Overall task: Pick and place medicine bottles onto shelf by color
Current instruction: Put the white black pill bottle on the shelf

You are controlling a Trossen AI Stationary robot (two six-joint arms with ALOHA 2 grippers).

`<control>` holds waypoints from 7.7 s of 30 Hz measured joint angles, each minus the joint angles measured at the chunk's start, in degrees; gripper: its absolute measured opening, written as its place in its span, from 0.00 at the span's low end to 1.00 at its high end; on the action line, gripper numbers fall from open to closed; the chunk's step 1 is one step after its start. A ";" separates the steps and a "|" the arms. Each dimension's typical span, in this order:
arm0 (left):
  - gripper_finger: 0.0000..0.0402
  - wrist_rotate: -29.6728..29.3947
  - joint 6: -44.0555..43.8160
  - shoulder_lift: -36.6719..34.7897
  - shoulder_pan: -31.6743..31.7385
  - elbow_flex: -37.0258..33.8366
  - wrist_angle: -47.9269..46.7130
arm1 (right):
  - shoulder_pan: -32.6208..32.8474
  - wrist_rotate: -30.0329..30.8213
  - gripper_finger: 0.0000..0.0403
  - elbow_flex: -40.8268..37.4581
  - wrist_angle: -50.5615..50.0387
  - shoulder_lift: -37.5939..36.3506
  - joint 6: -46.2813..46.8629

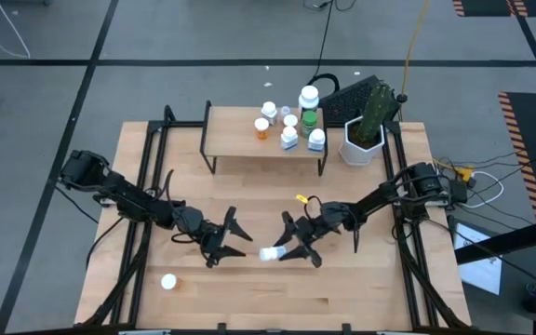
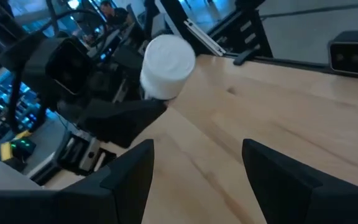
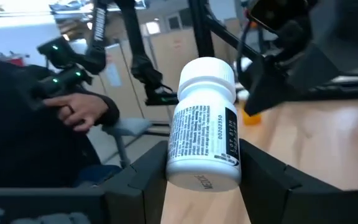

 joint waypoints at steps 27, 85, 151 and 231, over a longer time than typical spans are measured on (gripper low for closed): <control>0.61 0.30 -1.30 1.72 0.09 4.43 8.26 | -0.35 9.43 0.39 6.34 -3.29 0.02 -11.38; 0.42 -14.12 -44.93 10.56 11.06 8.88 -20.56 | -0.02 45.75 0.60 7.08 -37.03 -8.26 -9.05; 0.84 -15.00 -42.92 10.05 9.26 22.23 -54.25 | -2.31 29.53 0.34 18.22 -42.47 3.41 -9.58; 0.84 -13.05 -40.00 10.99 15.45 22.21 -45.41 | -24.39 47.46 0.38 40.83 -70.26 -3.19 -10.15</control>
